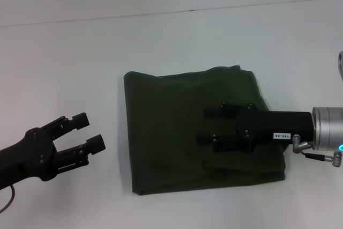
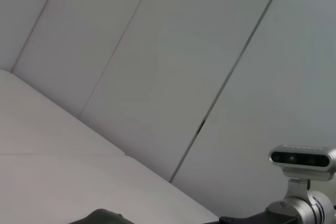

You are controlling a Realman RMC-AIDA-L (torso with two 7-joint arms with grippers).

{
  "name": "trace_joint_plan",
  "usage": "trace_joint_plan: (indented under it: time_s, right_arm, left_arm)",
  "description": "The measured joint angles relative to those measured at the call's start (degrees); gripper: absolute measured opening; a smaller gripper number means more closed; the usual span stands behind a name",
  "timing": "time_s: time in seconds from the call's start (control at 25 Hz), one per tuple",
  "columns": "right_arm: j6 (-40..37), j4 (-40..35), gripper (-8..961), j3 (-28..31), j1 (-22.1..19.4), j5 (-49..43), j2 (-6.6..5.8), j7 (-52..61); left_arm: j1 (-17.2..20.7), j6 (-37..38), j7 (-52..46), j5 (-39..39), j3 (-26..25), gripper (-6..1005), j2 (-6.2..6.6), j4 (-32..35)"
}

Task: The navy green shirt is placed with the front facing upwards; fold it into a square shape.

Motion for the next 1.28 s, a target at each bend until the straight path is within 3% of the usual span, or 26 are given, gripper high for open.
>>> trace_joint_plan:
  time_s: [1.28]
  right_arm:
    - [0.0,0.0,900,0.3,0.2,0.1,0.09,0.0]
  left_arm:
    - [-0.4,-0.3,-0.1,0.0,0.3,917,0.00,0.0]
